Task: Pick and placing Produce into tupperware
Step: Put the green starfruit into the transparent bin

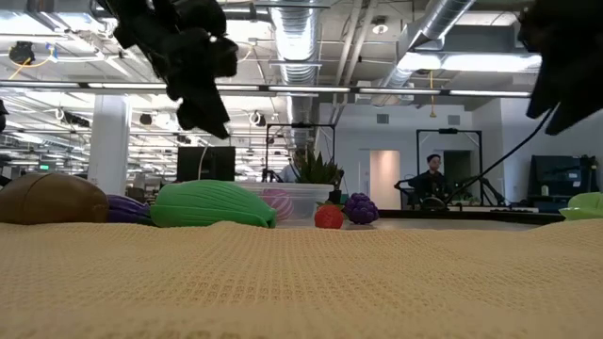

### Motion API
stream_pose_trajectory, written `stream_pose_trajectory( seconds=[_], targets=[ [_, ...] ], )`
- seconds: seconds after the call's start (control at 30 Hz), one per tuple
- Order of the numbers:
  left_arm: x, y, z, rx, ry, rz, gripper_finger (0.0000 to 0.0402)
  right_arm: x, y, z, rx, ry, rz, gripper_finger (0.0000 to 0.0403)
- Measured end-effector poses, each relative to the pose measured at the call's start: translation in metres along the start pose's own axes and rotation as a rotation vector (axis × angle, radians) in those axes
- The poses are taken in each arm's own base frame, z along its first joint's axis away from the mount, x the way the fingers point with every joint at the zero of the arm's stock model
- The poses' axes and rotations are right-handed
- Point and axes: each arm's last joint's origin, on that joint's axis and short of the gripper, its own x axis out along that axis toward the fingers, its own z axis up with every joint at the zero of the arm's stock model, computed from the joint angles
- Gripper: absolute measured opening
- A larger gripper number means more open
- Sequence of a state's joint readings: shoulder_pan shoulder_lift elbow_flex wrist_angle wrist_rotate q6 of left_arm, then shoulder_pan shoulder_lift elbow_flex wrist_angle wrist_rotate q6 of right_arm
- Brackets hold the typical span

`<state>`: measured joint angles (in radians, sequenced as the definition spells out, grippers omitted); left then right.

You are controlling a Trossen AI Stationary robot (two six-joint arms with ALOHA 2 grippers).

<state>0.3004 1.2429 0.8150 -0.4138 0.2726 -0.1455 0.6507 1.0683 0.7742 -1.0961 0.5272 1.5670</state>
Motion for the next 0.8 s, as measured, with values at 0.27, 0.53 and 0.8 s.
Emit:
stream_pose_trajectory(
  seconds=[0.27,0.53,0.8],
  targets=[
    [-0.026,-0.007,-0.001,-0.021,-0.064,-0.011,0.0200,-0.001,-0.006,-0.004,0.183,0.103,-0.068,0.0260],
    [-0.037,-0.009,-0.005,-0.028,-0.056,0.004,0.0200,0.001,-0.008,-0.008,0.310,0.185,-0.152,0.0260],
    [-0.037,-0.009,-0.008,-0.026,-0.034,0.020,0.0200,0.020,0.007,-0.021,0.284,0.249,-0.252,0.0260]
  ],
)
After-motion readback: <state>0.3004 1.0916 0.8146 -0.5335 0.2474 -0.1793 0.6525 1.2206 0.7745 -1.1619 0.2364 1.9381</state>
